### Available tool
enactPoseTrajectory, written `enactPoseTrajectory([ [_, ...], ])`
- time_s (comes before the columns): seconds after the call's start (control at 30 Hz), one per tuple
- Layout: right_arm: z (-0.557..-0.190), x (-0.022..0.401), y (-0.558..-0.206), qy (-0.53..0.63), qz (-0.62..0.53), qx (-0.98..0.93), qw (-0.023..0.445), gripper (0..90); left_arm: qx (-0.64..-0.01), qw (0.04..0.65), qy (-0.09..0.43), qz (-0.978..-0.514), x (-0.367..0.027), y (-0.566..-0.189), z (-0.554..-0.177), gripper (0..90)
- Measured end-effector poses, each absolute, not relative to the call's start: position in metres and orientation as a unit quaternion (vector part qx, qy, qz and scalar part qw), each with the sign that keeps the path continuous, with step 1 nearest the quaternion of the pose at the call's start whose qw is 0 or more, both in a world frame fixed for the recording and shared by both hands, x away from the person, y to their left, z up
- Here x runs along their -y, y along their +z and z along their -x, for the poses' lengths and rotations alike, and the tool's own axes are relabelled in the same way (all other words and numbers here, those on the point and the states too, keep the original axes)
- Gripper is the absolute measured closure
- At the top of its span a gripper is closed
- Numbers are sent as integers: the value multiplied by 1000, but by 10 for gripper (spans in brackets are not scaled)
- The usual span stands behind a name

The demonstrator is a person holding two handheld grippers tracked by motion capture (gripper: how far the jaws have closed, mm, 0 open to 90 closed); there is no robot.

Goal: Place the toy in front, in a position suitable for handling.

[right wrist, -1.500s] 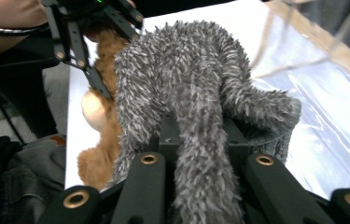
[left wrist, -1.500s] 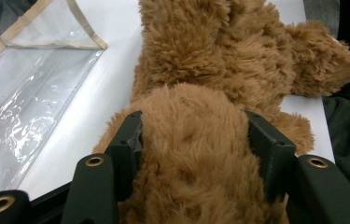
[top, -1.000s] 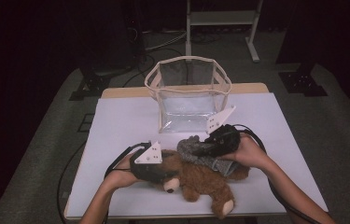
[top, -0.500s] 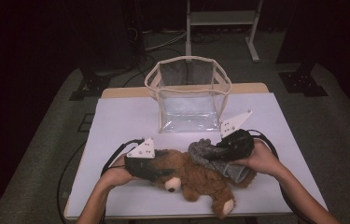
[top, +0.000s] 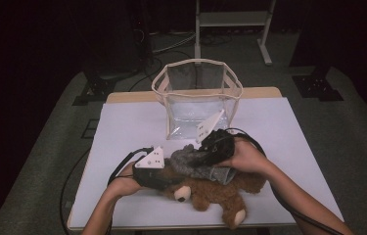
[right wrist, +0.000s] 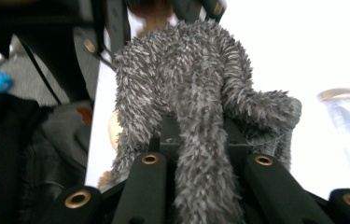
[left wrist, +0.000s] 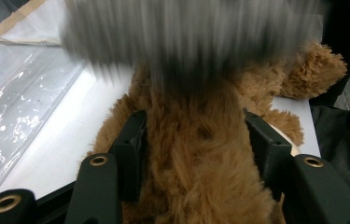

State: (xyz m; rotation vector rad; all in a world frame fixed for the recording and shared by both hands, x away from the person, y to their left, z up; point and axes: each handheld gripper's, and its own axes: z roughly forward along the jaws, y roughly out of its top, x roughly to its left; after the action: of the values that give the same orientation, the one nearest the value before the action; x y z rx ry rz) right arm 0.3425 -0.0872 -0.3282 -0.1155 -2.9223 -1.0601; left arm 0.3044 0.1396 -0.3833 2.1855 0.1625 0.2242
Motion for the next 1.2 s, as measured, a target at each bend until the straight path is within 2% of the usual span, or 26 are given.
enactPoseTrajectory([
  [0.13, -342, 94, -332, -347, 43, 937, 17, 756, -65, 455, 91, -883, -140, -384, -304, 470],
  [0.57, -335, 199, -331, -415, 143, 899, -12, 755, -57, 451, 96, -885, -140, -382, -304, 450],
  [0.7, -338, 213, -341, -402, 167, 900, -9, 755, -54, 449, 98, -886, -140, -382, -304, 447],
  [0.9, -336, 200, -343, -411, 145, 900, 6, 755, -53, 447, 100, -887, -139, -381, -304, 445],
  [1.2, -328, 137, -339, -396, 73, 915, 11, 754, -48, 442, 104, -889, -137, -381, -302, 443],
])
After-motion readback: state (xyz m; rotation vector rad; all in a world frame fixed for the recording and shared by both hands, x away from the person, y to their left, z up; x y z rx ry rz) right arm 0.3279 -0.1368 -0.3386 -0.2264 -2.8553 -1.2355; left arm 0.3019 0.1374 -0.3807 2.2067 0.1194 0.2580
